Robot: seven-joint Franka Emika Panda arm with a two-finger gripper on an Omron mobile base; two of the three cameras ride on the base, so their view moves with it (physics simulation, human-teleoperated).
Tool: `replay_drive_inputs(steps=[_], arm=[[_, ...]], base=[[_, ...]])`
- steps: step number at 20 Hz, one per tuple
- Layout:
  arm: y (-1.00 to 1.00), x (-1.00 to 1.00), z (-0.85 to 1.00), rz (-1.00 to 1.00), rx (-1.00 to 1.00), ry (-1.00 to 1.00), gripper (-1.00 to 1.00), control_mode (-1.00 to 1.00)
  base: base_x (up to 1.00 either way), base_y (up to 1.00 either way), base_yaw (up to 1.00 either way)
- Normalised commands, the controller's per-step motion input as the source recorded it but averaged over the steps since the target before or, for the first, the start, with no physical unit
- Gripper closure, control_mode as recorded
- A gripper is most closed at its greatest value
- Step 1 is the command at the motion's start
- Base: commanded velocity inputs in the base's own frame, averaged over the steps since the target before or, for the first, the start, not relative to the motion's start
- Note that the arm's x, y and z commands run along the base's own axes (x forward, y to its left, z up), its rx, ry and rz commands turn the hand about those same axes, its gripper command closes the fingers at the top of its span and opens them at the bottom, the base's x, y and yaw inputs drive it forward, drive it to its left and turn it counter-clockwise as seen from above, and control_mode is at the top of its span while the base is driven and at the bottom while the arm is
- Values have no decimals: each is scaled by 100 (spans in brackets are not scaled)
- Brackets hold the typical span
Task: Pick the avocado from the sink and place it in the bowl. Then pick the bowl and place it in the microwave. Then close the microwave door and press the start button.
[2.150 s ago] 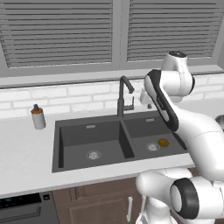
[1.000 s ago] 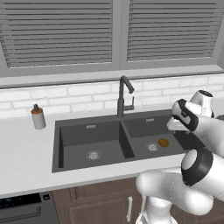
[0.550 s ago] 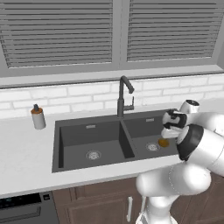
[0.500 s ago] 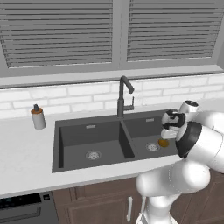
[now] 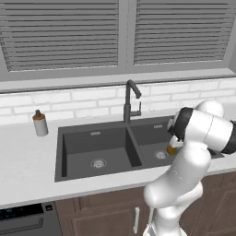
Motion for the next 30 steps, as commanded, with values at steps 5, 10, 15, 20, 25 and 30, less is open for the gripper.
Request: replay_drive_inputs(steps=[5, 10, 15, 20, 25, 30], arm=[[-7, 50, -30, 0, 0, 6, -100, -100], [-12, 46, -28, 1, 0, 2, -100, -100], [-7, 42, -42, 2, 0, 1, -100, -100], [-14, 32, -43, 3, 0, 0, -100, -100], [-12, 34, -40, 2, 0, 0, -100, -100], [-4, 45, -36, 1, 0, 0, -100, -100]], base=[[0, 0, 0], [0, 0, 0], [0, 0, 0], [0, 0, 0], [0, 0, 0], [0, 0, 0]])
